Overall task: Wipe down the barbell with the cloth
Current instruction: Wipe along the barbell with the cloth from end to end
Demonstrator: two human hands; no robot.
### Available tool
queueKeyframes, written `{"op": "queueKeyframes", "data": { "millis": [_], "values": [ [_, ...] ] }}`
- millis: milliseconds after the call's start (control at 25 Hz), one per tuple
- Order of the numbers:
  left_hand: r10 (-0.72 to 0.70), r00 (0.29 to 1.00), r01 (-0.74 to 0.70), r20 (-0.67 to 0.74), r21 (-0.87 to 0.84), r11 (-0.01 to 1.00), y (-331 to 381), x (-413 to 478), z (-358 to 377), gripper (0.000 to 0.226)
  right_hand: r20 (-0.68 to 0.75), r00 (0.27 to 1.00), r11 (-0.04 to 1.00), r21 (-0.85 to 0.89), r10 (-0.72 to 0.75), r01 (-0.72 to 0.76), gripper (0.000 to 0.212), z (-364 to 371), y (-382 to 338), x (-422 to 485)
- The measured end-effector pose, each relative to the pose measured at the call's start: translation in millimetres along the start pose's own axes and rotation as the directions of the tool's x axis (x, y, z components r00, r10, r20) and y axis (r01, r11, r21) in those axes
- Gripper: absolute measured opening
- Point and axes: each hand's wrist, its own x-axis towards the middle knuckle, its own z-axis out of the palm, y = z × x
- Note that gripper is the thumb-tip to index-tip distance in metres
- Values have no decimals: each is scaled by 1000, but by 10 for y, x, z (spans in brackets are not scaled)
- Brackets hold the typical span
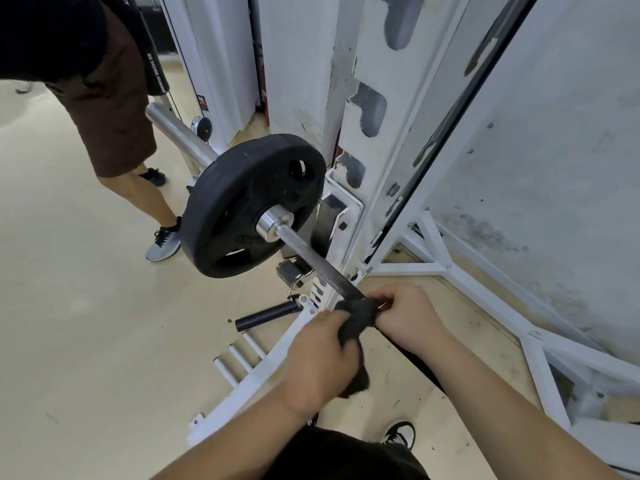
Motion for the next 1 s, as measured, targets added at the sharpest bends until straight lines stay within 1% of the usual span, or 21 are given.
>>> {"op": "queueKeyframes", "data": {
  "millis": [40,80,120,160,200,240,280,400,440,480,520,560,600,640,680,720,760,800,840,920,1000],
  "values": [
    [-234,972,234,35,-280,931,-49,-20,-28,13,-16,1000,1000,16,5,-5,8,-37,38,-42],
    [-453,889,419,70,-523,742,-113,46,-46,15,-38,999,1000,12,17,-16,10,-67,79,-77],
    [-613,785,497,92,-684,534,-161,147,-75,14,-54,998,1000,-6,19,-20,11,-86,117,-104],
    [-684,716,509,139,-775,375,-175,276,-81,12,-61,998,1000,-23,14,-16,10,-99,138,-122],
    [-691,695,509,197,-814,280,-92,356,-63,11,-61,998,999,-41,5,-7,8,-89,144,-131],
    [-659,707,518,258,-823,233,61,372,-30,11,-58,998,998,-60,-6,2,9,-70,133,-144],
    [-613,732,532,298,-812,240,173,340,46,11,-62,998,997,-75,-9,5,11,-45,125,-139],
    [-496,792,572,357,-719,395,302,168,199,17,-66,998,995,-103,12,-18,14,-11,141,-101],
    [-486,814,549,318,-696,463,205,186,183,17,-60,998,994,-109,19,-25,14,-21,141,-100],
    [-515,824,514,234,-692,508,89,273,153,17,-54,998,993,-115,25,-31,15,-30,151,-95],
    [-557,819,466,135,-722,511,7,381,83,16,-51,998,992,-121,30,-36,15,-34,162,-90],
    [-588,805,419,70,-769,482,-45,466,51,15,-52,998,991,-124,39,-45,16,-33,163,-86],
    [-595,802,389,51,-801,455,-2,462,48,15,-54,998,990,-129,45,-52,15,-26,155,-89],
    [-586,809,376,43,-804,460,78,392,84,15,-56,997,989,-135,51,-58,14,-16,141,-93],
    [-559,828,378,41,-778,503,122,289,173,15,-59,997,988,-141,58,-66,12,-3,130,-89],
    [-499,865,380,60,-727,572,120,196,264,15,-61,996,986,-146,69,-77,10,1,123,-79],
    [-436,894,388,106,-670,633,94,126,298,14,-59,995,984,-155,75,-83,10,-6,119,-69],
    [-401,905,393,143,-640,661,49,109,275,13,-53,996,983,-166,76,-84,9,-15,114,-67],
    [-406,904,390,132,-641,661,-24,178,225,12,-48,996,981,-174,77,-84,10,-20,114,-66],
    [-516,857,363,4,-715,597,-87,405,89,18,-50,995,980,-177,82,-90,10,-28,112,-76],
    [-541,841,338,-15,-766,546,-14,421,103,19,-54,995,980,-175,84,-93,8,-22,100,-84]
  ]
}}
